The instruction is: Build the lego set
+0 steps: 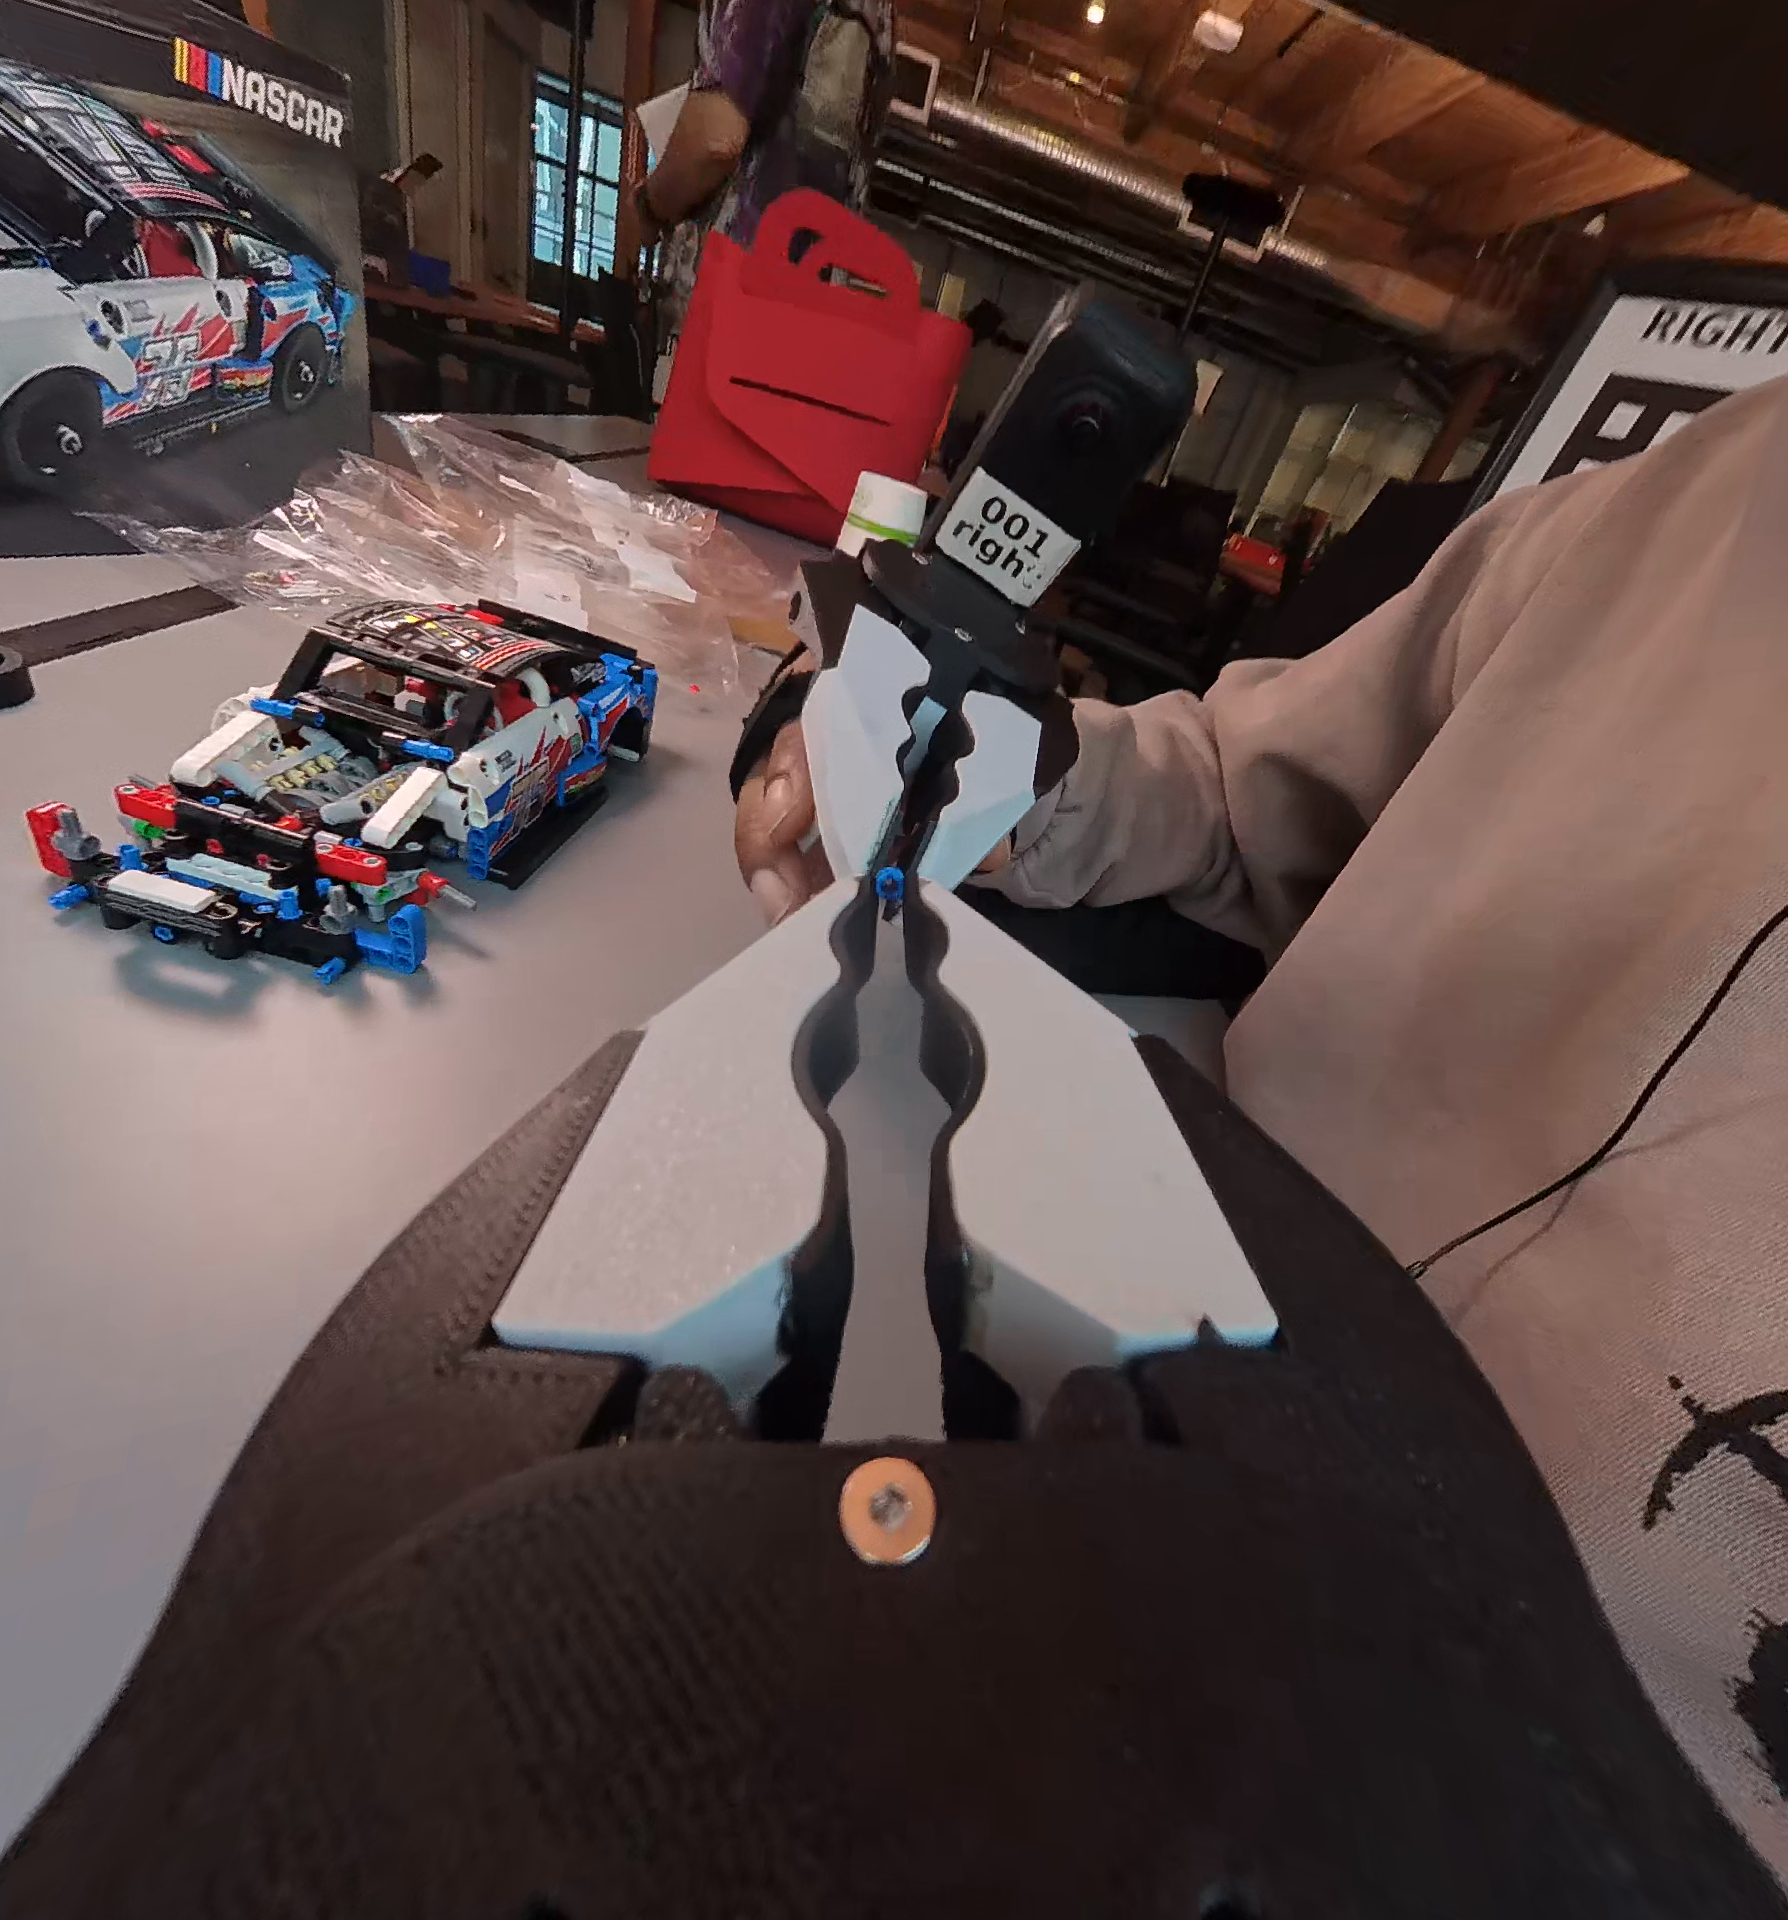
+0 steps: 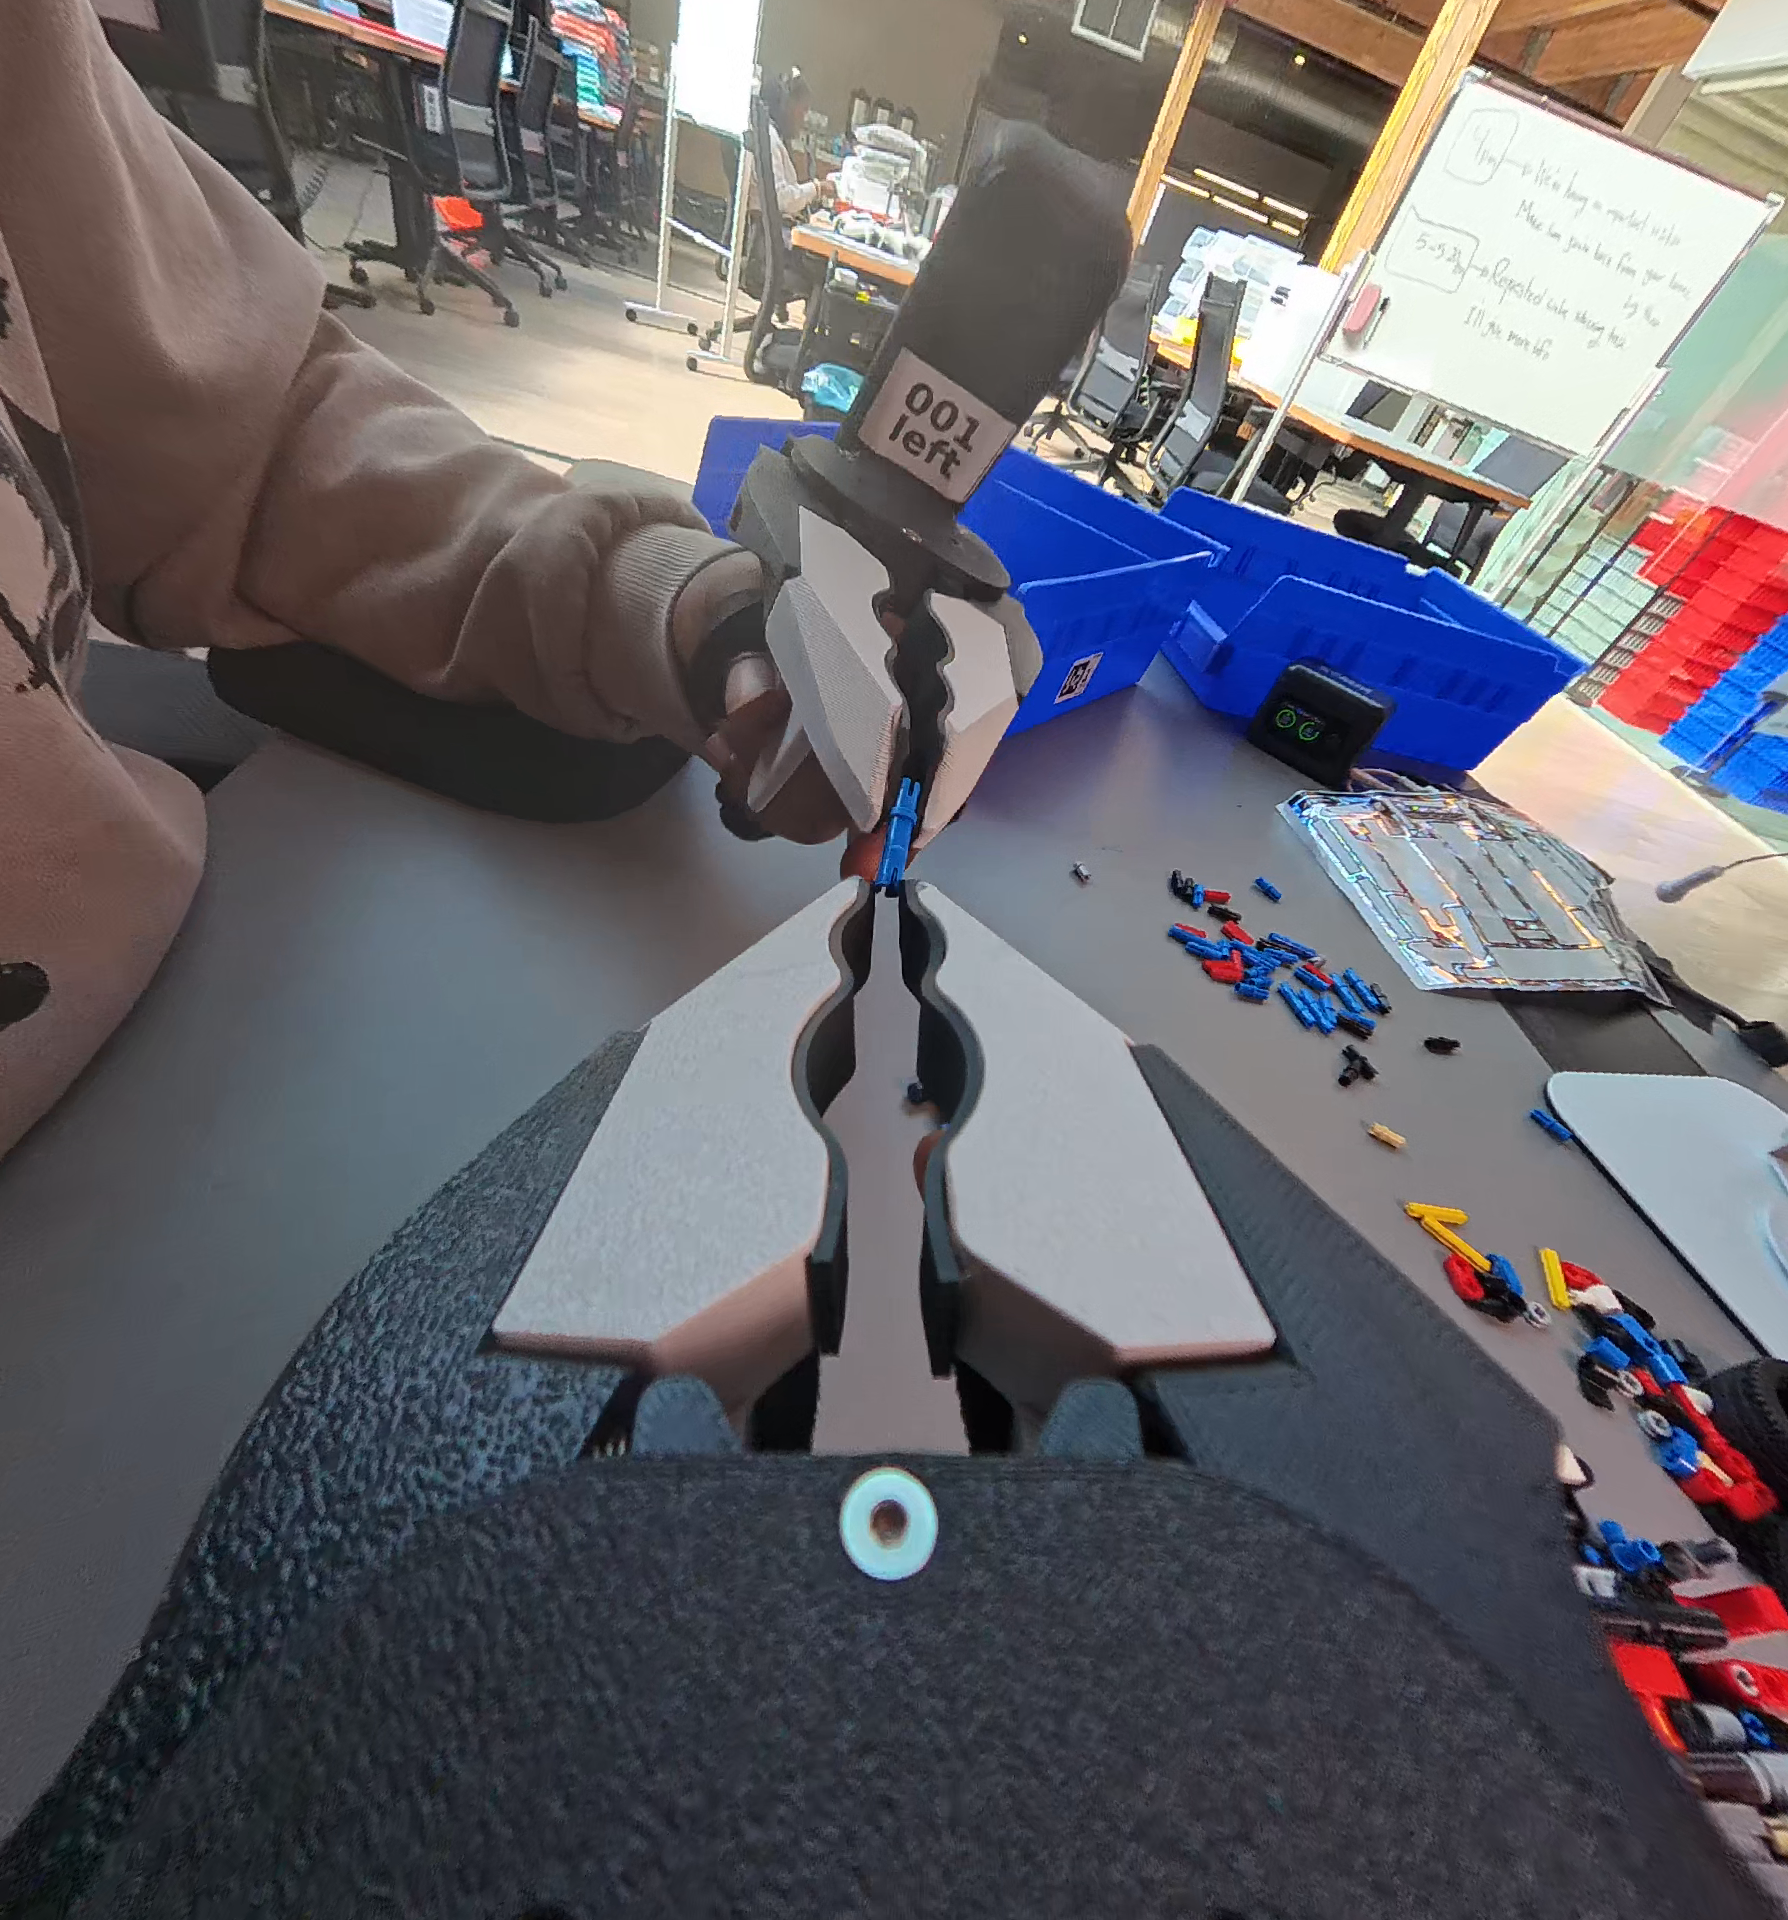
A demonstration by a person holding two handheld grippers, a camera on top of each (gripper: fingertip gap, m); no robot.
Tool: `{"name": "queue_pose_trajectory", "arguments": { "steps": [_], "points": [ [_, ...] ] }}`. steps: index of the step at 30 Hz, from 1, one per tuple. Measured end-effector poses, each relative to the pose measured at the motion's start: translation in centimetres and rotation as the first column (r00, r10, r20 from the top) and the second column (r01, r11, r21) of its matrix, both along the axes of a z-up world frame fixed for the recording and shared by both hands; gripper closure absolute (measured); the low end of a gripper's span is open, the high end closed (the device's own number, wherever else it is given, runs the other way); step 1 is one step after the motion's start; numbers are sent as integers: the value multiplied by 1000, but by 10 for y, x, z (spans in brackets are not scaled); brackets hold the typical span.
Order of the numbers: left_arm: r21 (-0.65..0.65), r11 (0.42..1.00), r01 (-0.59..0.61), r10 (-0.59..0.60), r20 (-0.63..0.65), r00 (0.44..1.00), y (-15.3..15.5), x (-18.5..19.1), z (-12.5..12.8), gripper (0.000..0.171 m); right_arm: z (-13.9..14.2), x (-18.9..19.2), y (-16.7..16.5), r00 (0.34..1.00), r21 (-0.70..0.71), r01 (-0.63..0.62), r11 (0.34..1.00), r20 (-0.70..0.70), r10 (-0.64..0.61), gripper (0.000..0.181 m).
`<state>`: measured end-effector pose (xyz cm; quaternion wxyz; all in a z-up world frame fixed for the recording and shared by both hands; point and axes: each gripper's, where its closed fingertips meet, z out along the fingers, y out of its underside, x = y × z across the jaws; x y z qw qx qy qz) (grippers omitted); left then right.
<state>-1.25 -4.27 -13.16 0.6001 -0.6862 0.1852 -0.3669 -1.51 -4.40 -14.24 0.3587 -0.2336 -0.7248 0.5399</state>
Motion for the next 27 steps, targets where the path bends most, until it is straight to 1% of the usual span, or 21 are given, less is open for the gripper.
{"name": "queue_pose_trajectory", "arguments": {
  "steps": [3,7,11,15,18,21,23,24,25,26,27],
  "points": [
    [-15,999,39,-37,119,992,-1,1,7,169,9,-2,0,998,23,45,999,-55,-43,173],
    [-30,998,60,-54,184,981,0,4,9,169,16,-1,-3,989,69,75,995,-131,-66,175],
    [-44,997,71,-59,221,973,1,3,10,169,18,-2,-3,979,127,110,986,-186,-85,178],
    [-90,989,116,-80,327,942,1,1,11,169,21,-3,-2,964,175,149,973,-244,-104,179],
    [-118,982,147,-92,384,919,2,2,10,169,21,-2,-2,961,207,159,965,-256,-103,179],
    [-145,976,162,-85,431,898,4,1,9,169,20,-3,0,966,197,158,968,-236,-110,179],
    [-159,978,133,-59,402,914,7,-1,4,169,15,-5,3,978,174,143,974,-175,-113,179],
    [-159,982,103,-39,362,931,9,-4,2,169,13,-6,5,982,150,141,979,-144,-120,179],
    [-155,986,62,-13,297,955,10,-8,-2,166,11,-7,8,985,128,142,982,-116,-127,179],
    [-152,988,3,27,200,979,11,-14,-8,161,8,-9,13,986,116,152,981,-82,-143,180],
    [-143,987,-70,82,77,994,13,-25,-16,158,6,-12,19,984,107,172,979,-57,-167,180]
  ]
}}
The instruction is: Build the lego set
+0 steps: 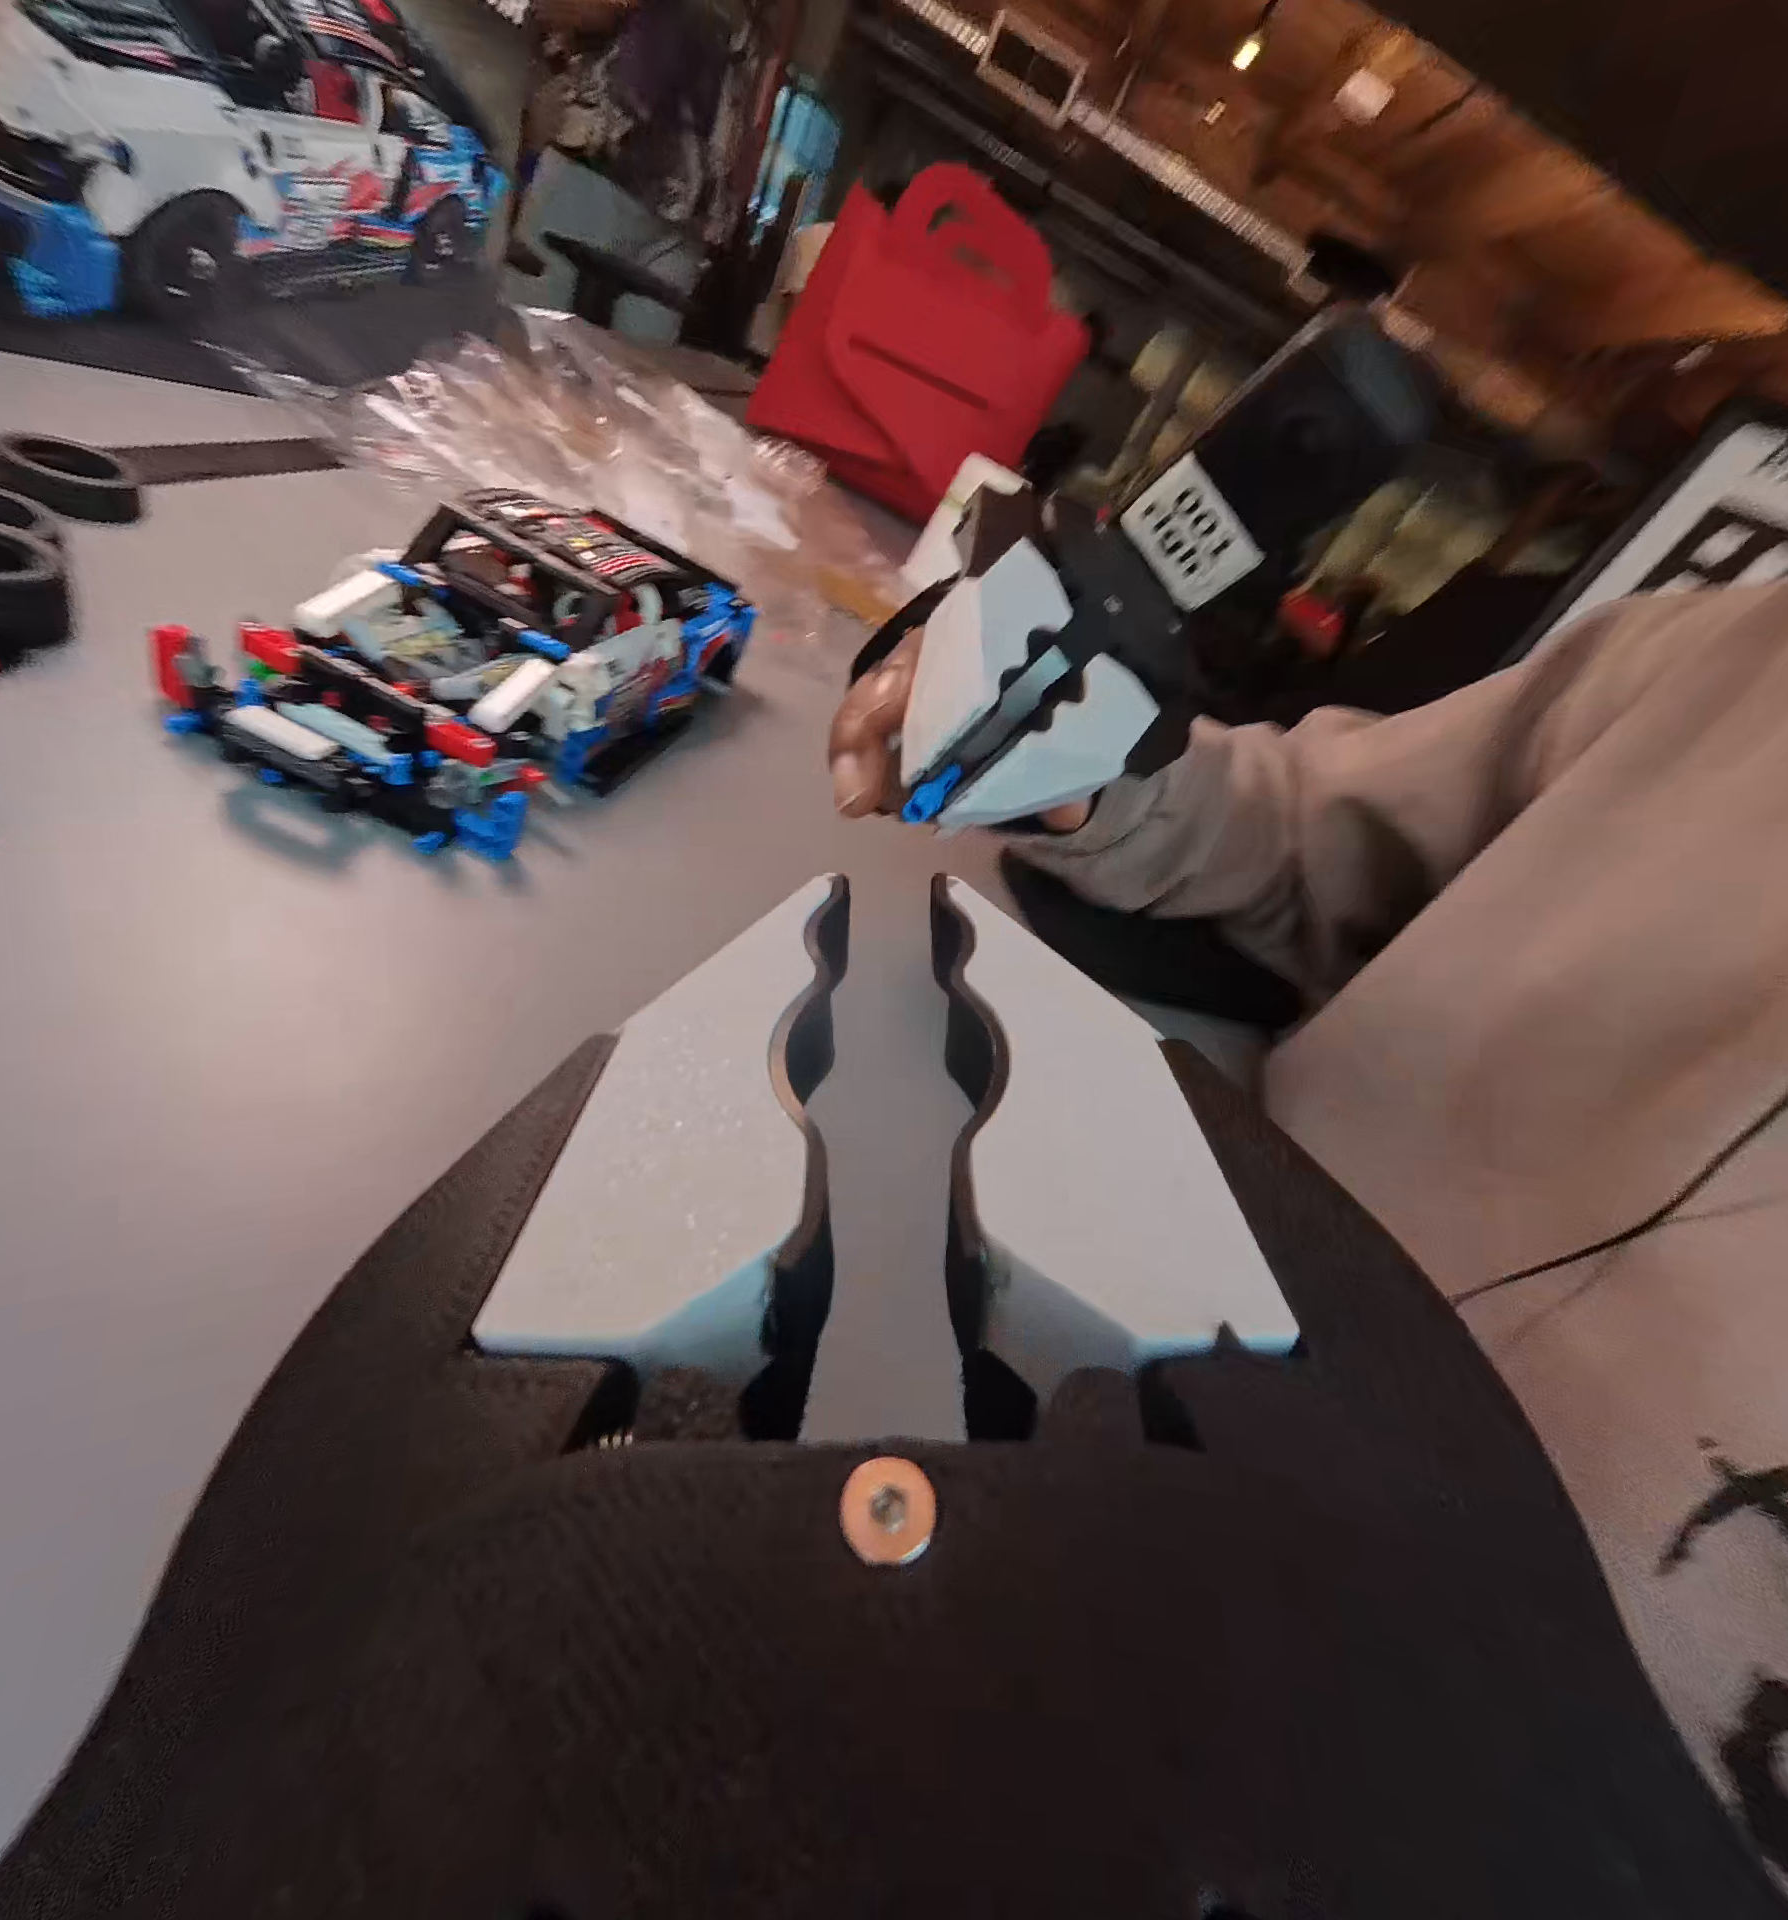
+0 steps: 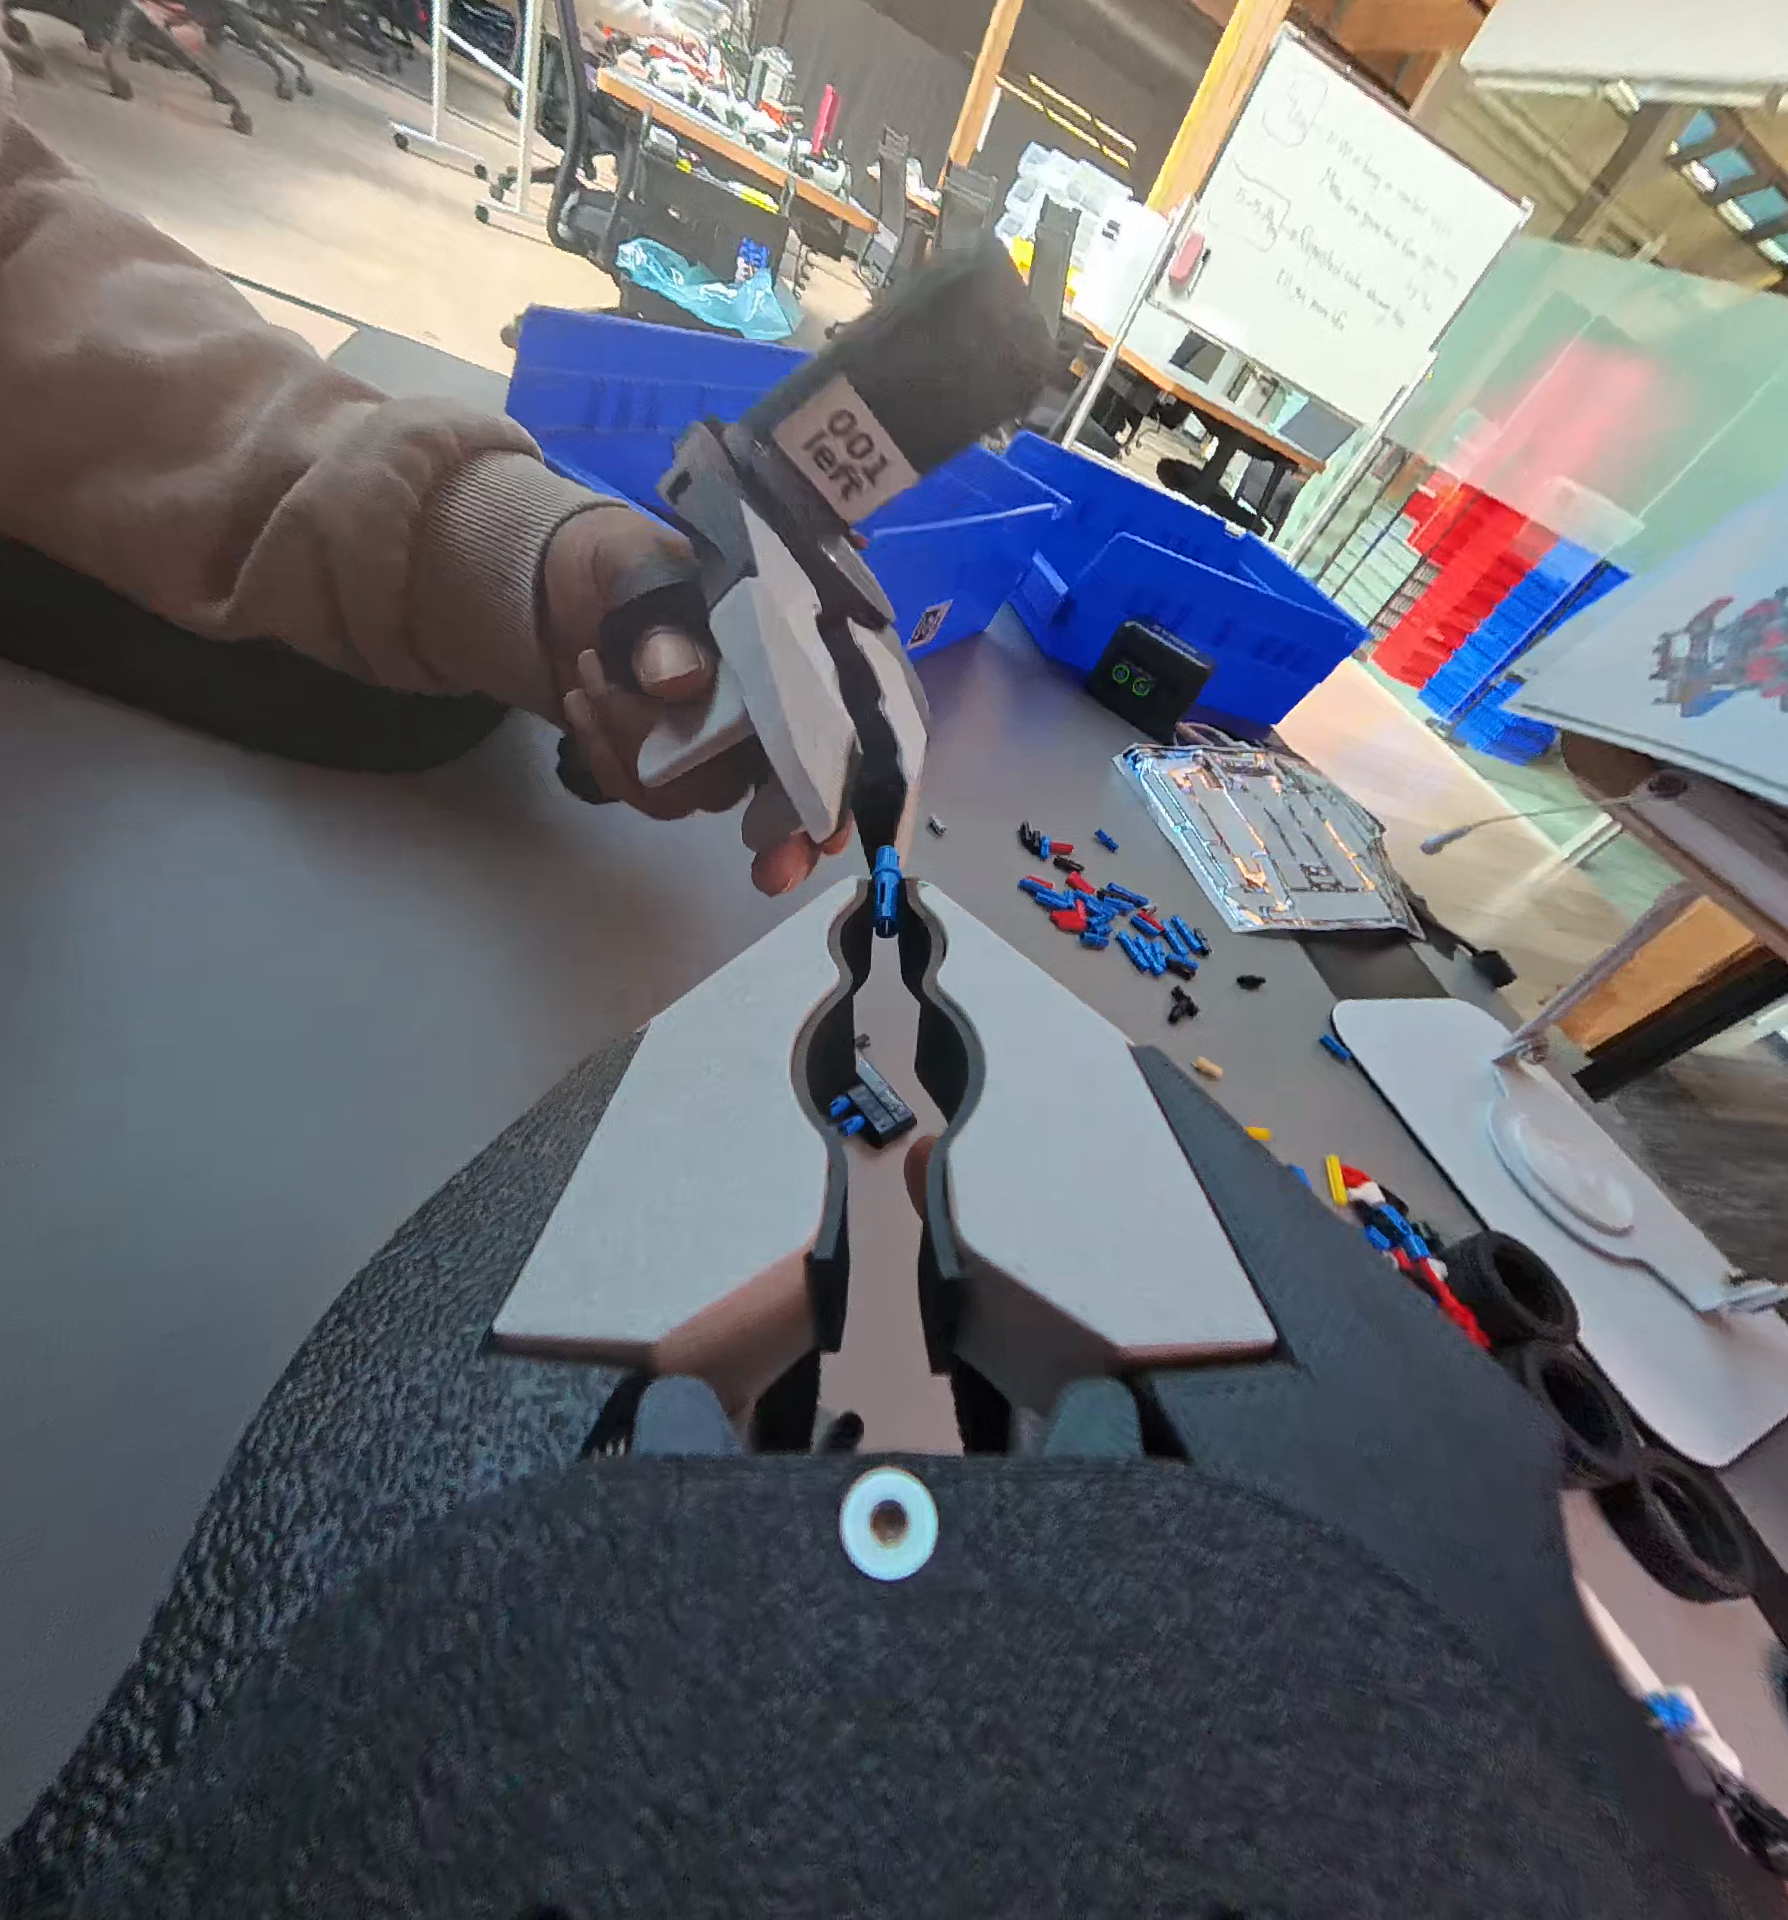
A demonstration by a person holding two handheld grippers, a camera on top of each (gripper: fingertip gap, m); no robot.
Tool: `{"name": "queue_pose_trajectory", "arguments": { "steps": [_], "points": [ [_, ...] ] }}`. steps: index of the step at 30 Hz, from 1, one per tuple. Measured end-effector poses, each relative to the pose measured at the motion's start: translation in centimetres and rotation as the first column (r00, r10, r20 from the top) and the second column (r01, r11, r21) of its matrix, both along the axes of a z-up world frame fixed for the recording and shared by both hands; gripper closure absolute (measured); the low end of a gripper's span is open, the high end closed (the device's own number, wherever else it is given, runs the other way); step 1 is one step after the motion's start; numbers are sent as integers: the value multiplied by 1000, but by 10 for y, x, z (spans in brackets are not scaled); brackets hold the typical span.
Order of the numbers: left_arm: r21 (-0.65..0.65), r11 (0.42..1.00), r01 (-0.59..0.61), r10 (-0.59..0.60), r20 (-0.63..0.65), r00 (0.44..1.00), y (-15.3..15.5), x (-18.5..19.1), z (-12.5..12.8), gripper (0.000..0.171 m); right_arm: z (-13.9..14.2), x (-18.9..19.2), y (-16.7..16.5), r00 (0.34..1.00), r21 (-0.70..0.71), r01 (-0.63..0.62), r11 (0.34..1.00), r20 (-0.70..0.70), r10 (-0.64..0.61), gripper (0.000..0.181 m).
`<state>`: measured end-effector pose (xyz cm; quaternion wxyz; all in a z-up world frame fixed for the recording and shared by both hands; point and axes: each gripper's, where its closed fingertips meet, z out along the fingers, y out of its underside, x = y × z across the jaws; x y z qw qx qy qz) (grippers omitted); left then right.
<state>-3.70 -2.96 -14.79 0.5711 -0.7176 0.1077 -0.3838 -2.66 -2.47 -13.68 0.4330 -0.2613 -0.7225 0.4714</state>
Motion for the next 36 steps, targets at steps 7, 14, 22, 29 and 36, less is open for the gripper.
{"name": "queue_pose_trajectory", "arguments": {
  "steps": [7,14,22,29,36],
  "points": [
    [-15,986,-169,112,-692,713,-5,-63,-75,142,-30,-9,34,981,-42,100,994,172,-91,179],
    [-137,984,-115,-16,-708,706,-5,-42,-101,124,-46,-10,37,964,-10,113,994,242,-107,179],
    [-166,972,-165,-14,-748,664,-1,-41,-110,149,-60,-8,33,944,-1,95,995,317,-90,179],
    [-235,956,-174,-4,-605,797,1,-31,-100,150,-70,-7,18,943,60,51,997,326,-68,179],
    [-348,931,-112,41,-203,978,2,-18,-72,171,-80,-2,9,952,214,-14,977,301,-53,179]
  ]
}}
